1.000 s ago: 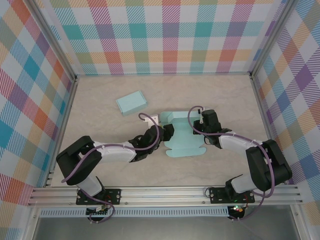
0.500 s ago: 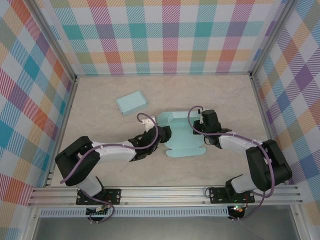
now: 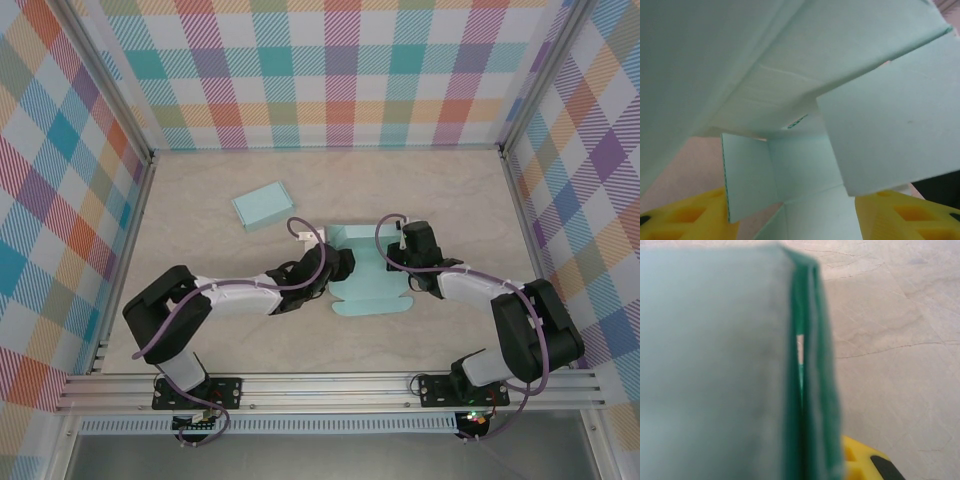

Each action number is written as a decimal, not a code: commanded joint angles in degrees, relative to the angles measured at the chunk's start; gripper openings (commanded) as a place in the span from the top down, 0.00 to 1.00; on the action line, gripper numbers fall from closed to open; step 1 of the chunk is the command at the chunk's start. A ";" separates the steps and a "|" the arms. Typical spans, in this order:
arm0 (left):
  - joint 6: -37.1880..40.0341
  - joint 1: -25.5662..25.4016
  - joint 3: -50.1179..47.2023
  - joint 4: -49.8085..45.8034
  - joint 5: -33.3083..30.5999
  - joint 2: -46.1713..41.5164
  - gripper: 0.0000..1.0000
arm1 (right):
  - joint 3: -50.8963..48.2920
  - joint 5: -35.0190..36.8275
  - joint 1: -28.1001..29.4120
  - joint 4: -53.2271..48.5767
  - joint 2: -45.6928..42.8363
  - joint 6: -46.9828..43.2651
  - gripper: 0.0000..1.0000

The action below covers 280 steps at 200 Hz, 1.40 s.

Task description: Fold the paper box

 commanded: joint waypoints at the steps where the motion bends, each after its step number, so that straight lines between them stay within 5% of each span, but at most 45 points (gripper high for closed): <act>1: 1.99 0.40 2.38 3.15 1.99 0.72 0.41 | -0.13 -1.32 0.25 2.17 -1.19 0.09 1.00; 27: 2.54 0.41 4.09 3.82 3.20 2.44 0.51 | -0.13 -1.65 0.22 2.34 -1.05 0.01 1.00; 81: 3.08 0.31 6.26 5.45 3.61 5.45 0.53 | -0.17 -2.00 0.26 2.08 -0.94 0.07 1.00; 119: 3.93 0.32 5.25 4.91 2.66 4.72 0.63 | -0.15 -1.34 0.27 1.57 -1.12 0.29 1.00; 232: 10.29 -2.04 -8.56 0.43 8.87 -20.18 0.59 | 0.33 -0.31 0.27 1.48 -0.42 0.29 1.00; 253: 12.39 -2.07 -9.80 -4.18 4.66 -28.28 0.59 | 0.30 -0.59 0.25 1.63 -0.32 0.30 1.00; 280: 16.19 -1.82 -10.04 -13.21 -9.95 -37.52 0.61 | 0.27 -0.89 0.27 1.94 -0.24 0.34 1.00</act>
